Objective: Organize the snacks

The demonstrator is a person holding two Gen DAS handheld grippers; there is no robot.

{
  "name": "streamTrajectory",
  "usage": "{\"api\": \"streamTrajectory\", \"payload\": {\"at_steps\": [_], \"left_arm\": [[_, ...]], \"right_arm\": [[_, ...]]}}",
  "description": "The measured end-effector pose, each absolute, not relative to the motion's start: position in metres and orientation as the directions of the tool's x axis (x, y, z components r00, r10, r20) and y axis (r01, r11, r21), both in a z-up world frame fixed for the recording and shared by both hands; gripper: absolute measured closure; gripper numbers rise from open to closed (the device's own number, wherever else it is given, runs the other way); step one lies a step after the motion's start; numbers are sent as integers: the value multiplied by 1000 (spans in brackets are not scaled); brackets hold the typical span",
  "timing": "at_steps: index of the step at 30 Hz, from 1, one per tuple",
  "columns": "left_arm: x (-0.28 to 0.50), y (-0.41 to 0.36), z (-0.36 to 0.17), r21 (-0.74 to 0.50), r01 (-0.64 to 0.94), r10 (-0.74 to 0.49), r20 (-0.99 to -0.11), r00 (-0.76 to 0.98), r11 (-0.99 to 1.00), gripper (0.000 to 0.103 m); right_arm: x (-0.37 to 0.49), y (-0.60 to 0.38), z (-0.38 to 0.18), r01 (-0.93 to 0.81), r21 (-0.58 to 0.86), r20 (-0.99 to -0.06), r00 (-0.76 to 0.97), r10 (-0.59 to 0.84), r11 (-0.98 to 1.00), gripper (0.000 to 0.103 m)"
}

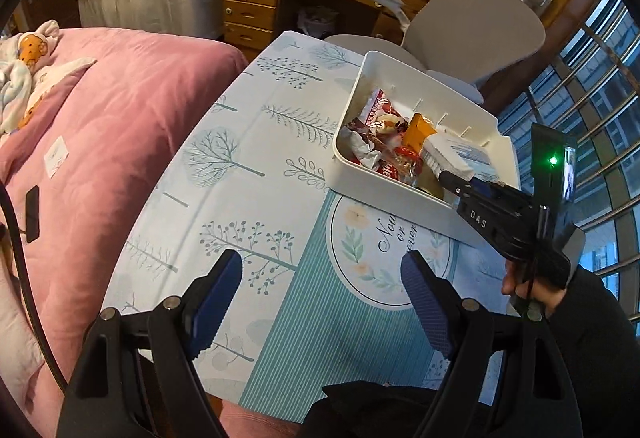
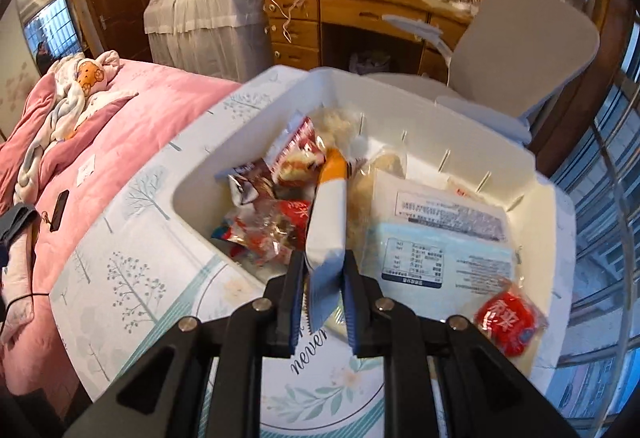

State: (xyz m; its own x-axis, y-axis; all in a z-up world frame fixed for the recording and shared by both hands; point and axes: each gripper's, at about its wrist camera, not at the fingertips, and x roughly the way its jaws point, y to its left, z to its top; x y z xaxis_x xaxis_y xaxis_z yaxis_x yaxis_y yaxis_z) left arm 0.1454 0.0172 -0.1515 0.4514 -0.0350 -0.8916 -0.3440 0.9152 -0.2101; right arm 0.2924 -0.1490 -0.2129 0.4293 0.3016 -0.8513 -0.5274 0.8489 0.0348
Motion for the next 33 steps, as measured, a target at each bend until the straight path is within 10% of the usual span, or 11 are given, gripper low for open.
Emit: {"api": "streamTrajectory", "payload": {"at_steps": [19,33], "left_arm": [[175,-14,-103,-184,-97,-114,-864,491,978,22],[122,-30,-58,-76,4,-68,-857,511,997,16]], "right_arm": [[214,-210,-165,-191,216,-886,375,274,958,25],[105,-214,-70,8,200,-908,376,183,980,9]]}}
